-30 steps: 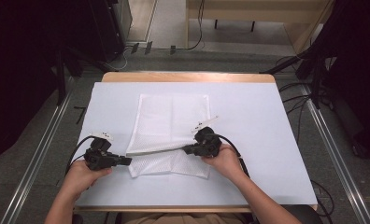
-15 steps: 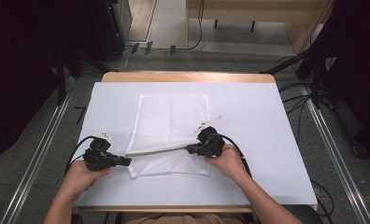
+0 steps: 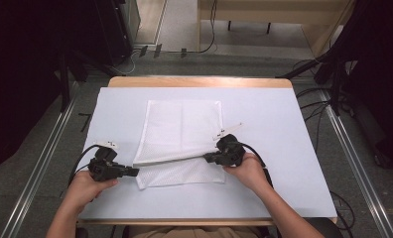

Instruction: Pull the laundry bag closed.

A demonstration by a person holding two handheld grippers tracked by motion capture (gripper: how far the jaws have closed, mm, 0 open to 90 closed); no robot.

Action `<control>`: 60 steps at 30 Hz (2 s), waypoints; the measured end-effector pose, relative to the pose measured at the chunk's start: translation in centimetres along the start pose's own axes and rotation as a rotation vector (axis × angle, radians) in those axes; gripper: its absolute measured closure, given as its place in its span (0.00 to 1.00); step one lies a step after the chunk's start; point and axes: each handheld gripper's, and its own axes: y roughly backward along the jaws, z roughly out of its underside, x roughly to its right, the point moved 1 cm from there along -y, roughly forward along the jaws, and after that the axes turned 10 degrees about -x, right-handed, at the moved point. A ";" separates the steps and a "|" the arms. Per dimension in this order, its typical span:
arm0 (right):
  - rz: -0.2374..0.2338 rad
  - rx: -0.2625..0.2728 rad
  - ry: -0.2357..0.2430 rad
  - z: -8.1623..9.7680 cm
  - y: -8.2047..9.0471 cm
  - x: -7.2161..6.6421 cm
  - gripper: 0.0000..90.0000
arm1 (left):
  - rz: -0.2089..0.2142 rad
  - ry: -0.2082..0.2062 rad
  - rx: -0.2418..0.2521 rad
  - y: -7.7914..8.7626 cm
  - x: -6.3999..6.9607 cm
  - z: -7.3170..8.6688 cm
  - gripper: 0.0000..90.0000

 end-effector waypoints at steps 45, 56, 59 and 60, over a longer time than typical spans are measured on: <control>0.006 -0.022 -0.019 2.0 2.0 1.5 0.96 | -0.016 0.039 0.026 0.1 -0.9 0.2 0.84; 0.034 0.001 -0.005 2.0 2.0 1.5 0.83 | -0.016 0.048 0.037 0.0 -0.7 -0.1 0.65; 0.050 0.025 -0.007 2.1 2.1 1.5 0.71 | -0.037 0.024 0.057 0.1 -0.5 -0.1 0.59; 0.056 0.031 -0.010 2.1 2.2 1.5 0.68 | -0.047 0.023 0.071 0.1 -0.5 -0.2 0.57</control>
